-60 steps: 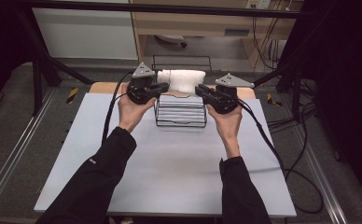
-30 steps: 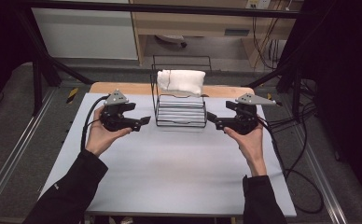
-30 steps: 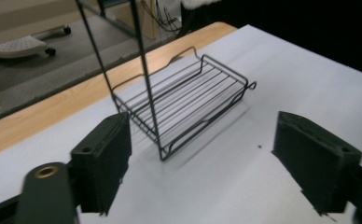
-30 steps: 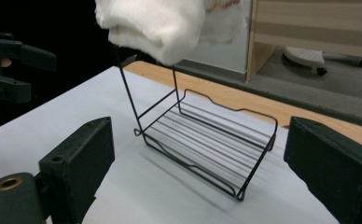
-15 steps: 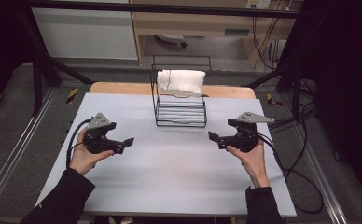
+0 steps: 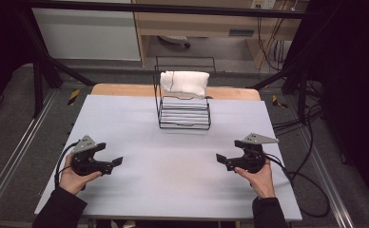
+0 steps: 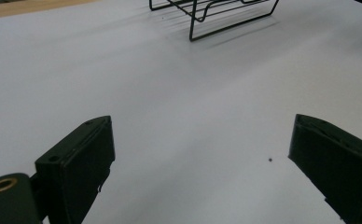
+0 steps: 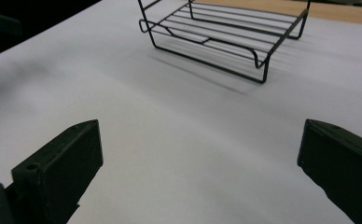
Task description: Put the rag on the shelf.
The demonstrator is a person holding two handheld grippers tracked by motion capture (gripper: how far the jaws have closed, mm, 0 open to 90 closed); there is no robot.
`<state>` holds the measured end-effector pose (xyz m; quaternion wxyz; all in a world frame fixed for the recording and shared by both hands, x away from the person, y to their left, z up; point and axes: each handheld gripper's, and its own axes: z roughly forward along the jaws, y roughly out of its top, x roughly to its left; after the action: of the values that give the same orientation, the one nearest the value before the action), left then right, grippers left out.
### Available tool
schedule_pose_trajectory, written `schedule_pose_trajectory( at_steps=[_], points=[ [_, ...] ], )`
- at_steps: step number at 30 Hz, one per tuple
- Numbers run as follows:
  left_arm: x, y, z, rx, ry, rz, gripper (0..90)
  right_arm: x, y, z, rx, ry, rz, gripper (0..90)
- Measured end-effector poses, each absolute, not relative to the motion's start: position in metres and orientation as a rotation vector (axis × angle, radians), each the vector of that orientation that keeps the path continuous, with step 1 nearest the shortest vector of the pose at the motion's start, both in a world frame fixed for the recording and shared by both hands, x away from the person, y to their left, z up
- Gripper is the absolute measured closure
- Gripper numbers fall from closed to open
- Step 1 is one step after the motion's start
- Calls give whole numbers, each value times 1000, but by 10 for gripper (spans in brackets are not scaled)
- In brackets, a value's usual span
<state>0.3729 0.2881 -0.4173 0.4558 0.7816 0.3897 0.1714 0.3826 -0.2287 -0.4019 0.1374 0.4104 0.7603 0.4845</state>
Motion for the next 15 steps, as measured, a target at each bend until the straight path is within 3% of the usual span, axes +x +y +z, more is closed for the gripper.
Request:
schedule_pose_trajectory(
  at_steps=[15],
  points=[
    [363, 293, -437, 1966, 934, 415, 79, 360, -252, -441, 1280, 2240, 1350, 8]
  ],
)
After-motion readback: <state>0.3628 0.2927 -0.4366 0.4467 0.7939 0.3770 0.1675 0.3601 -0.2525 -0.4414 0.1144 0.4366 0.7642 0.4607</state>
